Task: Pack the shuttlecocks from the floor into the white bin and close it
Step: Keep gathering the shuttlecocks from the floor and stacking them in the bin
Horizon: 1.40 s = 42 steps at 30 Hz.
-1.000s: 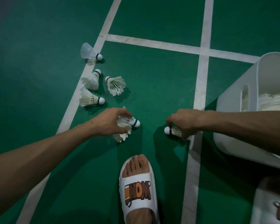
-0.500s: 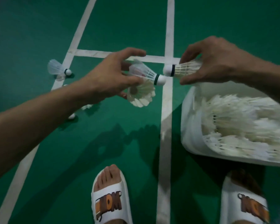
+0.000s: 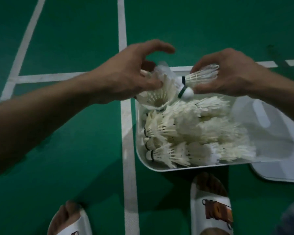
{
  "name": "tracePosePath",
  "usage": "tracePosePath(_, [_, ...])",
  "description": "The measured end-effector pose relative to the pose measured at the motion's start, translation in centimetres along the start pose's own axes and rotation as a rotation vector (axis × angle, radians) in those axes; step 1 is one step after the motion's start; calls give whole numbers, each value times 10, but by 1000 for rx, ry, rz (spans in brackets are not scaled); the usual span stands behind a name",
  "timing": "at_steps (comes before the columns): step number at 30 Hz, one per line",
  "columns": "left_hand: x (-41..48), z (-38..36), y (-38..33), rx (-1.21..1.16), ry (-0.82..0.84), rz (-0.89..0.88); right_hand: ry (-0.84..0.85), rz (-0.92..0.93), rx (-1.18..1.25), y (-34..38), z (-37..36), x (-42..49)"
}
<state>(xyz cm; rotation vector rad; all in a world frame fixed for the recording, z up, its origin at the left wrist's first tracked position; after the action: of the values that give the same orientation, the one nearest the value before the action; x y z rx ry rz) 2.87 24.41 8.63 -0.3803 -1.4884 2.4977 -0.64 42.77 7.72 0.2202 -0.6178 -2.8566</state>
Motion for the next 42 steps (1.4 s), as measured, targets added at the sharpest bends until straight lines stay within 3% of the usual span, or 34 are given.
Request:
tracePosePath(4, [11,-35,12,78,126,46,38,-3,-114,-38,-4,-15])
tracePosePath(10, [32,-52,23,92,129,89,204,-51,-235,-84,-29,-34])
tracePosePath(15, [38,-60,31,104,152,136,260,-10,-124,-80,-66,-39])
tracePosePath(20, [37,-54,25,95,97,146,337,-103,146,-78,-67,-40])
tracePosePath(25, [33,-55,25,112,89,136,311,-95,61,-86,-60,-43])
tracePosePath(32, [28,-51,16,96,83,110,212,-81,149,-72,-75,-36])
tracePosePath(42, [33,-56,8,88,86,44,360,-75,233,-87,-59,-37])
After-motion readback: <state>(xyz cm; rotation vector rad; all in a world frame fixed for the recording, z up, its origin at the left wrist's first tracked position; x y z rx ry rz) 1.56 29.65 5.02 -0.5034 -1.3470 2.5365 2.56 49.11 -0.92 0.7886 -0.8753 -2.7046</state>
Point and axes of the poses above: each hand's wrist, its own x-axis towards the middle knuckle, its own z-axis out of the back of the hand, y = z × x, the point moved 7 cm from there along x, towards the middle knuckle, and after that the axes turned 7 degrees about -y, right-handed, at the moved point
